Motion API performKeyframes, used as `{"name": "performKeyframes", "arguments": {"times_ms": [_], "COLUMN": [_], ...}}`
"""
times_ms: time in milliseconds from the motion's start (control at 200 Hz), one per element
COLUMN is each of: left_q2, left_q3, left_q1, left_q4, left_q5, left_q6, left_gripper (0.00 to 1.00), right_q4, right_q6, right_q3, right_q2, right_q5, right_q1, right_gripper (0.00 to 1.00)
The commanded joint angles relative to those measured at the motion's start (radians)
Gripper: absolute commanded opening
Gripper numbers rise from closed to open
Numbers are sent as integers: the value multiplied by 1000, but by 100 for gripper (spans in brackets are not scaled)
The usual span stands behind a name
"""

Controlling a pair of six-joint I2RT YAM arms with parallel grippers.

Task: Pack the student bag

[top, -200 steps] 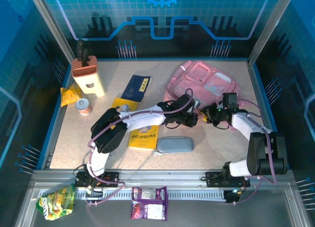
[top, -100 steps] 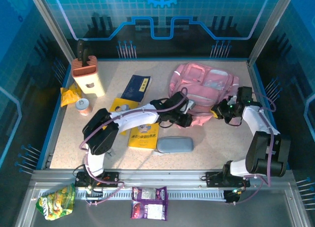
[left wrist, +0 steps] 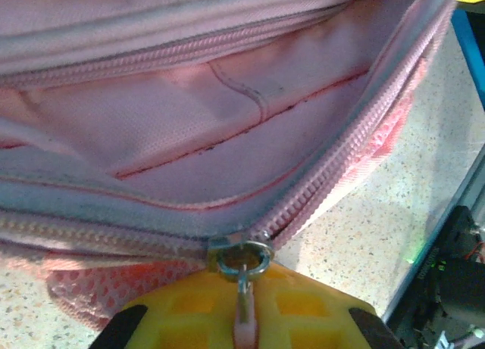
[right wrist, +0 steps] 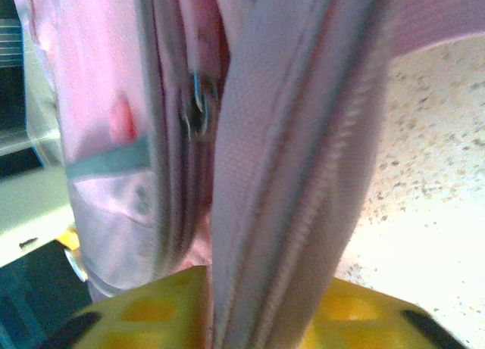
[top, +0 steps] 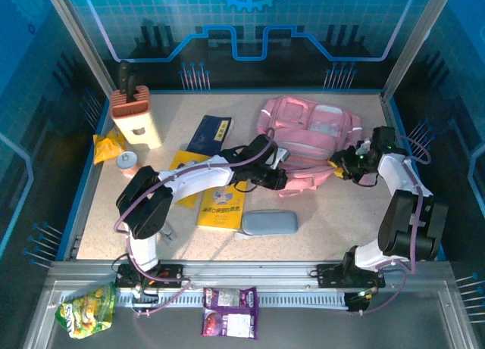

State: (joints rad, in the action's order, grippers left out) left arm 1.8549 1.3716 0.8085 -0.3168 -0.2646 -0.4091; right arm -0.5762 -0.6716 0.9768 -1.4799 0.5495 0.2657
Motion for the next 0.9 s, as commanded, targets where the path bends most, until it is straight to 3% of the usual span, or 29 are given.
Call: {"name": "performKeyframes", "arguments": {"times_ms": [0, 105, 215, 485, 730, 890], "left_q2": [25, 66, 87, 105, 111, 116], "left_q3": [26, 96, 118, 89, 83, 89], "left_q1": [1, 31, 52, 96, 124, 129], "left_q4": [5, -48, -38, 109, 174, 171], "left_q5": [-53, 3, 28, 27, 24, 33], "left_q6": [-54, -40, -50, -123, -137, -145], "left_gripper": [0, 0, 0, 0, 0, 0], "right_q4": [82, -33, -109, -111, 40, 128], "right_q6": [22, 31, 7, -160, -353, -489], "right_q3": [38, 32, -15, -206, -318, -376], "right_q2": [20, 68, 133, 335, 359, 377], "right_q5": [-21, -99, -122, -134, -83, -130], "right_q1": [18, 9, 6, -79, -190, -234], "right_gripper": [58, 86, 100, 100, 100, 100]}}
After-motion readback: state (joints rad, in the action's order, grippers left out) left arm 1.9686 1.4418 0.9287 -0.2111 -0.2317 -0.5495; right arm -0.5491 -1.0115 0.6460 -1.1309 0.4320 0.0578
